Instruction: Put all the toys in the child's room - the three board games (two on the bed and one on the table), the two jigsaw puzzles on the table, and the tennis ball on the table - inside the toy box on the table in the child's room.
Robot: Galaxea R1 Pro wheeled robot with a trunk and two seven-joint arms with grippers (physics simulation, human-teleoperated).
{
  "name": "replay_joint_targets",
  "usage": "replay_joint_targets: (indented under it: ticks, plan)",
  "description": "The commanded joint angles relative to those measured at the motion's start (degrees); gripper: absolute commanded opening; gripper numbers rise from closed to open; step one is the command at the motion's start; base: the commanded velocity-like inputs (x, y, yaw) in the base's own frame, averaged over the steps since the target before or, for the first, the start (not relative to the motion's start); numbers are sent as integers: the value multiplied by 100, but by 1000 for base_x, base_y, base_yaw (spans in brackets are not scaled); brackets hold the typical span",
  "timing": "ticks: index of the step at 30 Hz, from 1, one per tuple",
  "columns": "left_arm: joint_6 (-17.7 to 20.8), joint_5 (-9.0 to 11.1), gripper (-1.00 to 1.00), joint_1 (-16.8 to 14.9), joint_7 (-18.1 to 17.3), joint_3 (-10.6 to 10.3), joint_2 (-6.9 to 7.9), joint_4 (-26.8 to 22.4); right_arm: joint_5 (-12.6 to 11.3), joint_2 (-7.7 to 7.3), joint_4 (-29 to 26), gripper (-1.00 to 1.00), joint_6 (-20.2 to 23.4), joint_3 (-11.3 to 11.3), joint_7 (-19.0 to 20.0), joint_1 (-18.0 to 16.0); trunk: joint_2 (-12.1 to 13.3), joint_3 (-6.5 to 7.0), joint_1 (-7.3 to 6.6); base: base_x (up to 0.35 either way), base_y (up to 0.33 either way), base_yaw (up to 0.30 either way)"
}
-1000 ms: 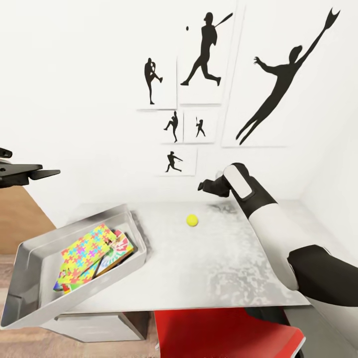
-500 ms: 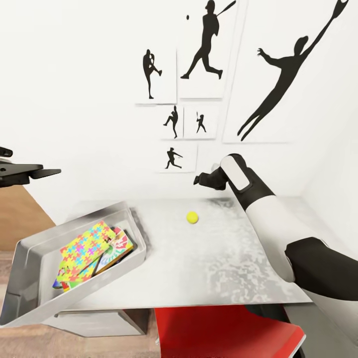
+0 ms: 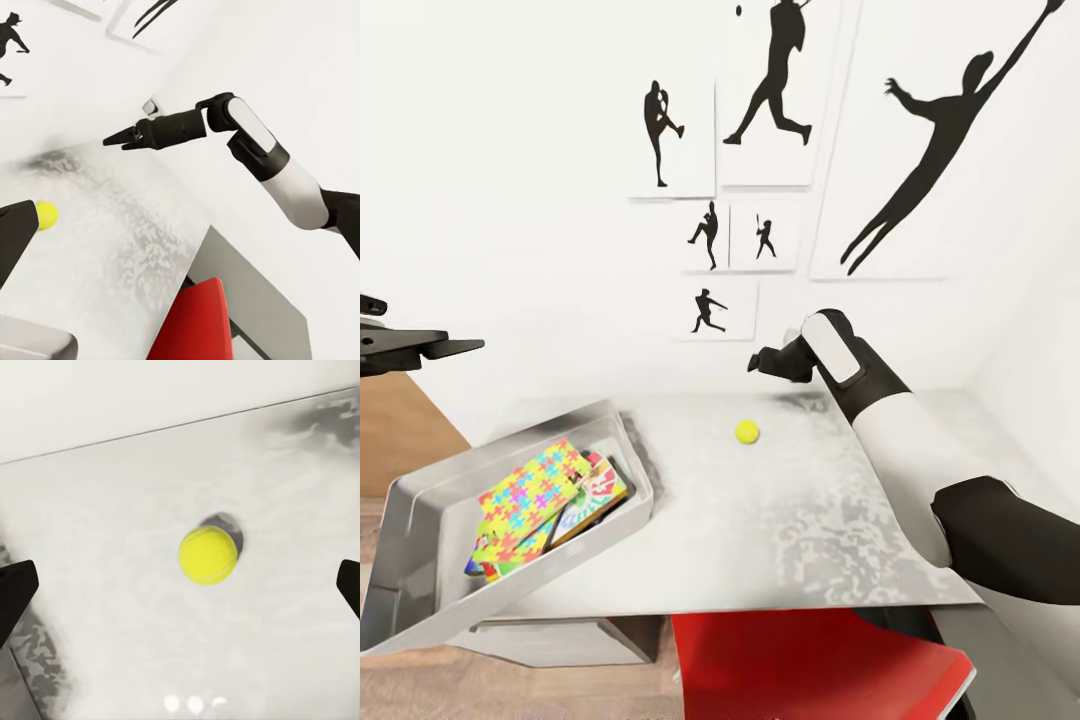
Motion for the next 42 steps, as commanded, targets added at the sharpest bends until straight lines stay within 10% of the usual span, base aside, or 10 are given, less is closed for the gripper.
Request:
replay_joint_targets:
  ticks: [1,19,26,42]
  plan:
    - [61,1,100,-8,-23,-5,2,-4,-60,-3,-4,100,-1,19,-59,-3,-12,-21,3,0,0,0]
    - [67,40,100,-418,-23,-5,-20,-524,-57,2,48,100,-38,47,-47,35,-12,-189,3,0,0,0]
    - [96,50,100,-625,-23,-5,-30,-610,-59,5,64,100,-114,404,-41,36,-12,-254,3,0,0,0]
    - [105,-18,100,-672,-23,-82,-555,-1220,-58,5,59,100,-350,699,377,32,-12,-403,3,0,0,0]
